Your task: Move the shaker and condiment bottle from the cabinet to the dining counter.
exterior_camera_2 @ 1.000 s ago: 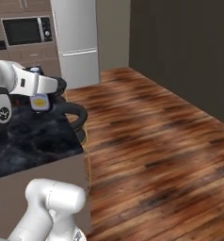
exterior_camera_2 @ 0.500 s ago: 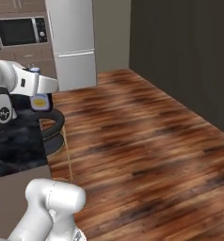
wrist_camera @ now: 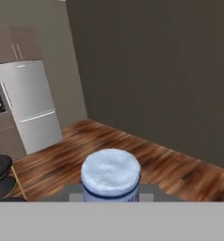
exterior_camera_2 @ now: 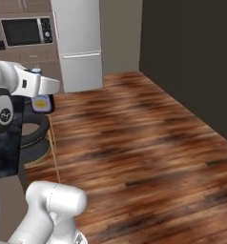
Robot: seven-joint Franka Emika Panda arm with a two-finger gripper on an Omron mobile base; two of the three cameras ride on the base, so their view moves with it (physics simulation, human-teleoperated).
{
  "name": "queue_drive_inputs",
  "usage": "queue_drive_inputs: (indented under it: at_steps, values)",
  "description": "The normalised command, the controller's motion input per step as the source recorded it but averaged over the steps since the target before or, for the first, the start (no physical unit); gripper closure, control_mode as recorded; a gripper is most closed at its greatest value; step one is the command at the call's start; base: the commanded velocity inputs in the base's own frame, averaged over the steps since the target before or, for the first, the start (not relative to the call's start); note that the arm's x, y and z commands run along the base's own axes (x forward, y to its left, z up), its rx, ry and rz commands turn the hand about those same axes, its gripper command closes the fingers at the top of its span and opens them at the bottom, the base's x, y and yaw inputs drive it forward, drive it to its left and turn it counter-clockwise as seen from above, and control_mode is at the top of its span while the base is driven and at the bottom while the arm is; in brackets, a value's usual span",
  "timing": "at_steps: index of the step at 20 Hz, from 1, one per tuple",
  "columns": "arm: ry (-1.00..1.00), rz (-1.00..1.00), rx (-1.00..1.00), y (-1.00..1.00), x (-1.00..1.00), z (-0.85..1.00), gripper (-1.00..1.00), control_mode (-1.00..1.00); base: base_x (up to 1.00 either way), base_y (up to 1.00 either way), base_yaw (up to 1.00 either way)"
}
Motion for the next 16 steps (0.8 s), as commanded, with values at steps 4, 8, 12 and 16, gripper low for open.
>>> queue_drive_inputs:
  at_steps: [4,8,12,16]
  values:
    - [0.0,0.0,0.0,0.0,0.0,0.0,1.0,1.0,0.53,-0.35,0.32]
    - [0.0,0.0,0.0,0.0,0.0,0.0,1.0,1.0,0.56,-0.29,0.38]
    - [0.0,0.0,0.0,0.0,0.0,0.0,1.0,1.0,0.56,-0.24,0.46]
    - [0.0,0.0,0.0,0.0,0.0,0.0,1.0,1.0,0.54,-0.2,0.52]
